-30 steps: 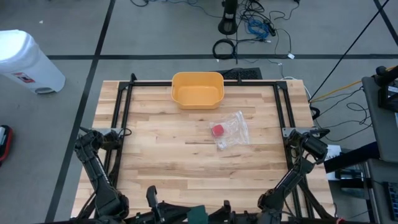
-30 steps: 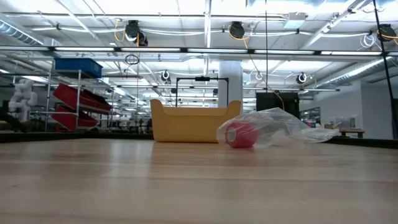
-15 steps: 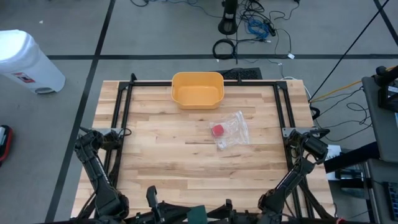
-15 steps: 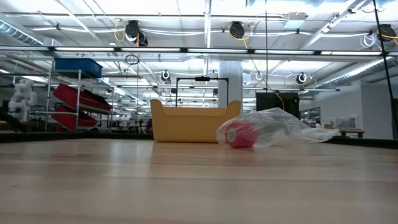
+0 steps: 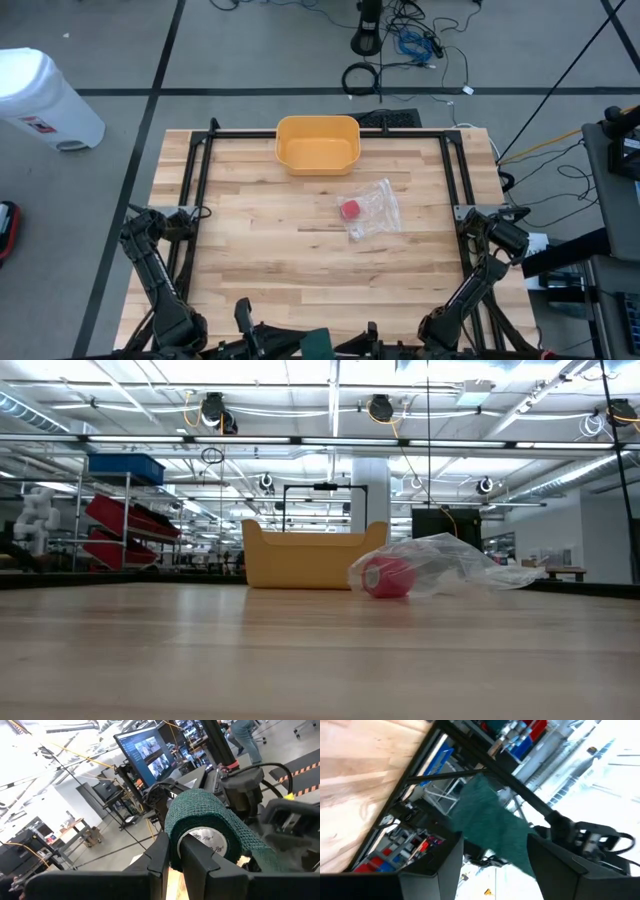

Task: Roll bandage
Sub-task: Roll the green bandage

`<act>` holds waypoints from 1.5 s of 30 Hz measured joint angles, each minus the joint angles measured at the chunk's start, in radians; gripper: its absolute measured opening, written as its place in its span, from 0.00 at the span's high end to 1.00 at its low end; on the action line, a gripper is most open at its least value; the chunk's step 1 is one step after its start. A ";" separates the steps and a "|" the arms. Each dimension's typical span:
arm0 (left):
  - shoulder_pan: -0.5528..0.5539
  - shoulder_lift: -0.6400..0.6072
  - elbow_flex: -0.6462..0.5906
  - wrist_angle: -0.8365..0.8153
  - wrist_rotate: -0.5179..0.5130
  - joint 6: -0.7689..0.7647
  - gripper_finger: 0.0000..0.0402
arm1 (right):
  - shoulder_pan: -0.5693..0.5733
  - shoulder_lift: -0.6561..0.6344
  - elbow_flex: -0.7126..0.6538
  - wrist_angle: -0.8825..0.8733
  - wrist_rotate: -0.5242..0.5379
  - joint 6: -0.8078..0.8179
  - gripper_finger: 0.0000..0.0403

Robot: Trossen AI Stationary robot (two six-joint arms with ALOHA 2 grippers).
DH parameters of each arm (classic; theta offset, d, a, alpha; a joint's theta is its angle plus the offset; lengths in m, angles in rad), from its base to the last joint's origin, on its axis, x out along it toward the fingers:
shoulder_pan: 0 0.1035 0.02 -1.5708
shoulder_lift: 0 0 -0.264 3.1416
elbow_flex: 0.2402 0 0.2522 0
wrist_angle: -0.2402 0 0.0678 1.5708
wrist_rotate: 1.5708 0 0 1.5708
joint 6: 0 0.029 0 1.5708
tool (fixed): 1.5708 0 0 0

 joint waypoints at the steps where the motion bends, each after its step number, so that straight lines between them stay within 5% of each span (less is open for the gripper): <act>1: 0.000 0.000 0.000 0.000 0.000 0.000 0.88 | -0.005 0.002 0.000 -0.006 0.007 0.003 0.49; 24: -0.013 0.000 0.000 -0.008 -0.006 -0.004 0.88 | -0.041 0.071 0.000 0.035 -0.061 0.004 0.50; 45: -0.012 0.000 -0.001 -0.008 -0.005 -0.008 0.88 | -0.045 0.083 0.000 0.118 -0.168 0.027 0.76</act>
